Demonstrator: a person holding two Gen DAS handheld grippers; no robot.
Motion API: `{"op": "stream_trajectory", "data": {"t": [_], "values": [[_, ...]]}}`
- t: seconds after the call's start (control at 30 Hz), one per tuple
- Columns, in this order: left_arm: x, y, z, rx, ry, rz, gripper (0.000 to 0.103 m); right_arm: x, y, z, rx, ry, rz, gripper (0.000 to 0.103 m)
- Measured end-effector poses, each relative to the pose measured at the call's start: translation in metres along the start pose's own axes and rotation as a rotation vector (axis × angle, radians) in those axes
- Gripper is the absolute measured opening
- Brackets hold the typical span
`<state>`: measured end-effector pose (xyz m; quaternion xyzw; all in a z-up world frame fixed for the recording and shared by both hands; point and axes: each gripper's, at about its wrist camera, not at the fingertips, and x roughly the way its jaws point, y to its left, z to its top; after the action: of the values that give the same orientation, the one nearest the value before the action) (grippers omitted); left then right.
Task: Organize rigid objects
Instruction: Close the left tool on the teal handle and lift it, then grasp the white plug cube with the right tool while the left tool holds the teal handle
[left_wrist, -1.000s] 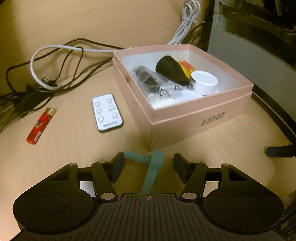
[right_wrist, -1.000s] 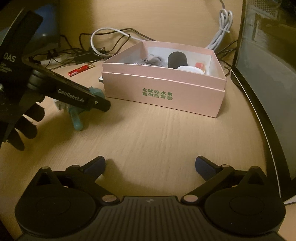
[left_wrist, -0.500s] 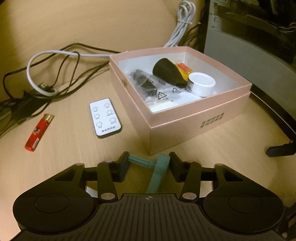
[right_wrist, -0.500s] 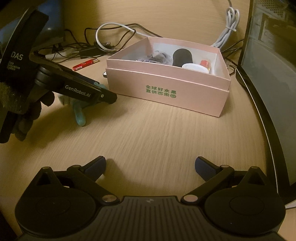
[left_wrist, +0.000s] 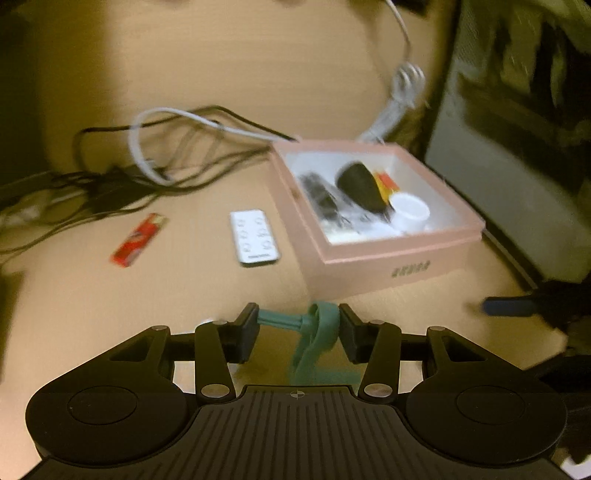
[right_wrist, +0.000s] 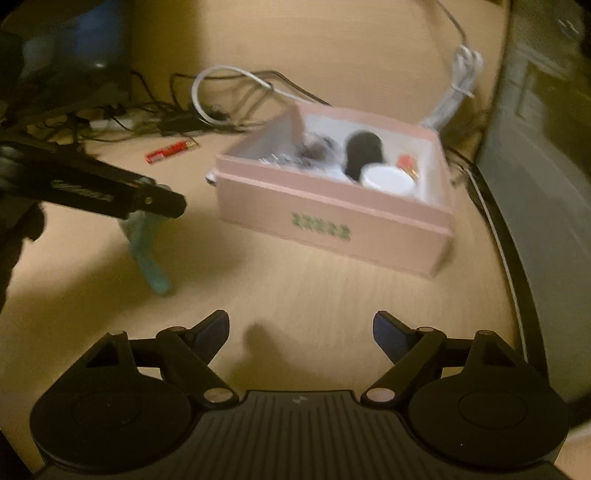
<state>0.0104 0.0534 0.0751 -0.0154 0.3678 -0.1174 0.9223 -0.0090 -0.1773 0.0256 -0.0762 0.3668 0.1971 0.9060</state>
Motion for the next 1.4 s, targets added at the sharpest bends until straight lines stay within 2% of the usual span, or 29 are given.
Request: {"op": "stream_trajectory", "data": {"t": [0.1,0.23,0.33,0.5,0.57,0.6,0.77,0.97,1.13,1.3,1.4], "values": [[-0.032,0.021,-0.003,-0.084,-0.037,0.038,0.05,0.006,0.015,0.015,-0.042,-0.03,0.05,0.086],[-0.07,0.05,-0.015,-0.194,-0.062,0.129,0.05,0.02,0.043,0.036,-0.094,-0.069,0.131,0.086],[-0.095,0.068,-0.028,-0.261,-0.067,0.198,0.05,0.032,0.068,0.053,-0.139,-0.094,0.203,0.081],[-0.118,0.084,-0.05,-0.329,-0.063,0.254,0.05,0.065,0.108,0.076,-0.21,-0.076,0.28,0.081],[-0.122,0.086,-0.058,-0.352,-0.057,0.257,0.05,0.079,0.119,0.08,-0.225,-0.052,0.282,0.073],[-0.122,0.086,-0.061,-0.36,-0.052,0.253,0.05,0.085,0.125,0.081,-0.232,-0.036,0.284,0.064],[-0.112,0.076,-0.07,-0.339,-0.002,0.201,0.05,0.088,0.131,0.08,-0.247,0.019,0.311,0.032],[-0.087,0.041,-0.065,-0.195,0.078,0.052,0.05,0.037,0.113,0.073,-0.268,-0.015,0.299,0.032],[-0.063,0.008,-0.052,-0.083,0.129,-0.093,0.05,-0.007,0.071,0.058,-0.217,-0.016,0.219,0.032],[-0.039,-0.018,-0.013,-0.007,0.102,-0.219,0.05,-0.039,0.025,0.048,-0.109,-0.03,0.082,0.033],[-0.027,-0.03,0.024,0.042,0.032,-0.232,0.05,-0.058,0.0,0.04,-0.028,-0.055,0.015,0.032]]}}
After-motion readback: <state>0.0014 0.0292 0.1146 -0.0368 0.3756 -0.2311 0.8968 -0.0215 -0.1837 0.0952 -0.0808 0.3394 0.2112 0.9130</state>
